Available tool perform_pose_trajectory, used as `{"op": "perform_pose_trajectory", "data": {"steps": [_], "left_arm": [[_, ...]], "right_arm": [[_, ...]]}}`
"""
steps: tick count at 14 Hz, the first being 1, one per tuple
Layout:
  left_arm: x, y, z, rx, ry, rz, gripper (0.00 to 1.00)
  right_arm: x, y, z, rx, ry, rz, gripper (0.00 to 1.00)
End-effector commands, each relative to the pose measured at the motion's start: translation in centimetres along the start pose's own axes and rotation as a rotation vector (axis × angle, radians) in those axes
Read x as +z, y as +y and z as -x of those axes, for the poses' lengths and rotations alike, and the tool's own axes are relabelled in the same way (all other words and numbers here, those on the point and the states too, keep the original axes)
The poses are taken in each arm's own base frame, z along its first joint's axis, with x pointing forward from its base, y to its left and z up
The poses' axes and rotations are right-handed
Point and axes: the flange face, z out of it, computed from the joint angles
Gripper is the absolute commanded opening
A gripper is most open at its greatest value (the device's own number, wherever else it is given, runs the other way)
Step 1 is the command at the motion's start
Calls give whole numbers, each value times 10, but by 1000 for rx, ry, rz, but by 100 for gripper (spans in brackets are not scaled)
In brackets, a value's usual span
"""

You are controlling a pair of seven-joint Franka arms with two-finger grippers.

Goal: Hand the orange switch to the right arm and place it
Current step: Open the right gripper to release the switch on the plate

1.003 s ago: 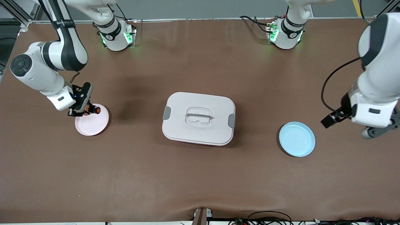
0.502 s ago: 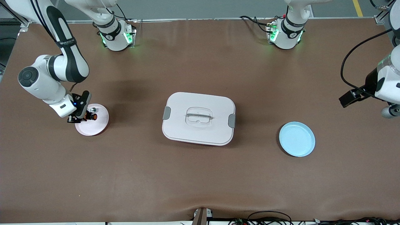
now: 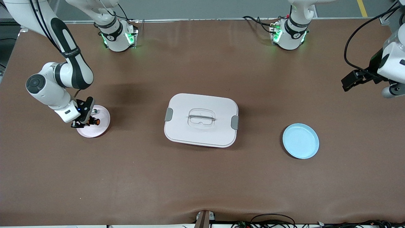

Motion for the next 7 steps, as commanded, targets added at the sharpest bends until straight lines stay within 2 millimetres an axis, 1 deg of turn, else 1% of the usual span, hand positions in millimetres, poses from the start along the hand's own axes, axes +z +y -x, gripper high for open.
{"op": "perform_pose_trajectory", "data": {"steps": [1, 4, 7], "left_arm": [[1, 0, 27, 27, 17, 32, 100], [-6, 6, 32, 33, 20, 71, 100], [-11, 11, 37, 45, 33, 77, 100]], "right_arm": [[10, 1, 10, -15, -11, 5, 0], [20, 0, 17, -1, -13, 0, 0], [29, -1, 19, 1, -13, -8, 0]]}}
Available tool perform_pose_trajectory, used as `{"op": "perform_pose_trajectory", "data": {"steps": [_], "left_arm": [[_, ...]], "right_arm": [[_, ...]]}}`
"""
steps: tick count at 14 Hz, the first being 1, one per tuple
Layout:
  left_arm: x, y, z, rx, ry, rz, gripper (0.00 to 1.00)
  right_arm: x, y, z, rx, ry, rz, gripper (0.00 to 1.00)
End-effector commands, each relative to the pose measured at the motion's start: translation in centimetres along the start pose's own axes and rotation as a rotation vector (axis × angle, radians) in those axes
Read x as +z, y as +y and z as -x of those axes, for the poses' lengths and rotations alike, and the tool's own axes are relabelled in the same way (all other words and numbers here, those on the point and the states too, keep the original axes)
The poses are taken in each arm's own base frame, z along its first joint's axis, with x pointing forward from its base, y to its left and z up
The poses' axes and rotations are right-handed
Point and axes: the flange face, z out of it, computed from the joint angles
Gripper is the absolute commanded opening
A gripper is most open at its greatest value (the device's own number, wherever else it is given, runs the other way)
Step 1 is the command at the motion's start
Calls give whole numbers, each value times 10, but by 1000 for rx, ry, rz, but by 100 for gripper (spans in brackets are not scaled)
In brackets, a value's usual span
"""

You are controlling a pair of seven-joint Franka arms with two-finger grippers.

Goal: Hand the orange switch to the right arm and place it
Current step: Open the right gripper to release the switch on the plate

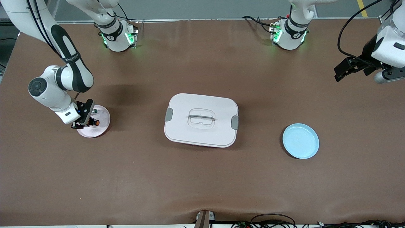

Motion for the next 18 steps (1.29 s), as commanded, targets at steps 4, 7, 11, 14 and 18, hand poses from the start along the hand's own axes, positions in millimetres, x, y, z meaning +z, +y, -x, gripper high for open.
{"op": "perform_pose_trajectory", "data": {"steps": [4, 7, 11, 14, 18], "left_arm": [[-5, -12, 7, 87, 11, 15, 100], [-4, -25, 4, 93, 4, 15, 100], [-3, -26, 2, 121, 1, 15, 100], [-2, -32, 0, 125, -7, 35, 100], [-1, -33, 1, 125, -20, 36, 100]], "right_arm": [[17, 1, 6, -20, -8, -5, 0], [20, 1, 3, -28, -9, -5, 0], [21, 6, 0, -72, -25, 9, 0], [23, 7, 0, -75, -27, 9, 0], [23, 16, 5, -56, -28, 13, 100]]}}
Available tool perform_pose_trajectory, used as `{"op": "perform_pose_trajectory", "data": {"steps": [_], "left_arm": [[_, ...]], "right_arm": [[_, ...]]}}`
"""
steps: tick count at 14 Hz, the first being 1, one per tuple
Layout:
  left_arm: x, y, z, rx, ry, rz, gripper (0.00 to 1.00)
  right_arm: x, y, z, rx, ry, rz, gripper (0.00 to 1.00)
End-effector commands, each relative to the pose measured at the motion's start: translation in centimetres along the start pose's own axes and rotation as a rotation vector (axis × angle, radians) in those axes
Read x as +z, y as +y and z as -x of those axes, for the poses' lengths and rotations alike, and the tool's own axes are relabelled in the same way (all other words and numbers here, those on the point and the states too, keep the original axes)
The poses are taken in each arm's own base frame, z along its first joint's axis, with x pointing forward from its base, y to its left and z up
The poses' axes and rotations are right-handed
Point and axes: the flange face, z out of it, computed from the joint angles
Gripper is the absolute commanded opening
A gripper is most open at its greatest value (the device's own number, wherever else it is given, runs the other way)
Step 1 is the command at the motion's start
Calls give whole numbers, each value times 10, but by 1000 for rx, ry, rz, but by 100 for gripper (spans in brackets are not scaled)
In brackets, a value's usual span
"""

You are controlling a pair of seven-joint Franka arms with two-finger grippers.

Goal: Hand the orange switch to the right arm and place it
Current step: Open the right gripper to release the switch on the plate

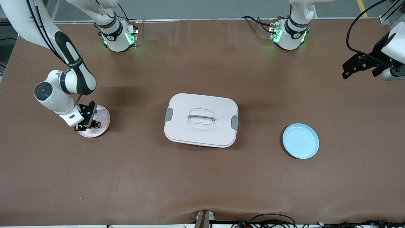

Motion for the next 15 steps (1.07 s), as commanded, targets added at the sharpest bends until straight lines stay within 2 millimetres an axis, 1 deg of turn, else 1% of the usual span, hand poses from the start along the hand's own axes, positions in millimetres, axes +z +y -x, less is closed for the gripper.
{"op": "perform_pose_trajectory", "data": {"steps": [1, 3, 4, 5, 7, 9, 12, 15], "left_arm": [[-3, -4, 7, 21, -11, 18, 100], [-2, -7, 7, 55, -12, 18, 100], [-3, -15, 7, 56, -11, 18, 100], [-3, -16, 6, 75, -9, 22, 100], [-1, -17, 6, 83, -13, 26, 100], [-1, -16, 6, 84, -14, 25, 100], [-2, -16, 6, 86, -7, 25, 100], [-3, -15, 5, 87, 4, 29, 100]], "right_arm": [[4, 8, 3, -8, -5, 3, 100], [2, 10, 1, -3, -3, 3, 100], [-1, 12, 1, 1, -1, 6, 100], [-6, 15, 2, 17, -2, -8, 100], [-17, 24, 3, 56, -10, -92, 100], [-45, 34, 3, 126, -24, -161, 100], [-92, 48, 3, 255, -52, -234, 100], [-137, 54, 5, 353, -70, -245, 100]]}}
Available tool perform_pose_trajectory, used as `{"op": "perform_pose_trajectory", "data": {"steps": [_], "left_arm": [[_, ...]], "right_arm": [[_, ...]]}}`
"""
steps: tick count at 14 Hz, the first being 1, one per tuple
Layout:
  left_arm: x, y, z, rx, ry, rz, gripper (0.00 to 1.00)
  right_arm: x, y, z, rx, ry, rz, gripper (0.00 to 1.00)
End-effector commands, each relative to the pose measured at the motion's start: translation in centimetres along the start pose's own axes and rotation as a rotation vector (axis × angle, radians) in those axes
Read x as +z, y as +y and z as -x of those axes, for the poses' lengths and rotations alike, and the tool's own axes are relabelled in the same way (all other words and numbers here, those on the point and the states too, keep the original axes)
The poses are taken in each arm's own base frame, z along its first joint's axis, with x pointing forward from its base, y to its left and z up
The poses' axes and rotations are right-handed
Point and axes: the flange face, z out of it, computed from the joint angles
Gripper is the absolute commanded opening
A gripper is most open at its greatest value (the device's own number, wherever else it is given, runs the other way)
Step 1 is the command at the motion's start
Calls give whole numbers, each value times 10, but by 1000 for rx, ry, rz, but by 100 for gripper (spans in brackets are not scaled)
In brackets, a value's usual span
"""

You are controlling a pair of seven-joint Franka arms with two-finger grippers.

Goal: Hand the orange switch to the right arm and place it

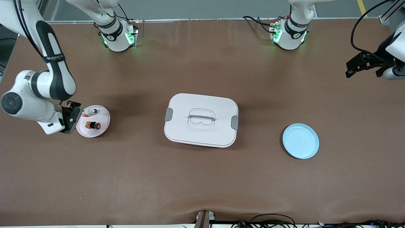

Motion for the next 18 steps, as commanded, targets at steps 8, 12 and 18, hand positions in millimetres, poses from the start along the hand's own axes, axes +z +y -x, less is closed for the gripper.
{"op": "perform_pose_trajectory", "data": {"steps": [8, 12, 18], "left_arm": [[-4, -1, 2, 33, 27, 17, 100], [-3, -1, 2, 33, 25, 17, 100], [-3, -1, 2, 33, 24, 17, 100]], "right_arm": [[-130, -74, -21, 428, -31, 9, 100], [-170, -96, -33, 623, -61, -14, 100], [-235, -102, -22, 828, -58, -12, 100]]}}
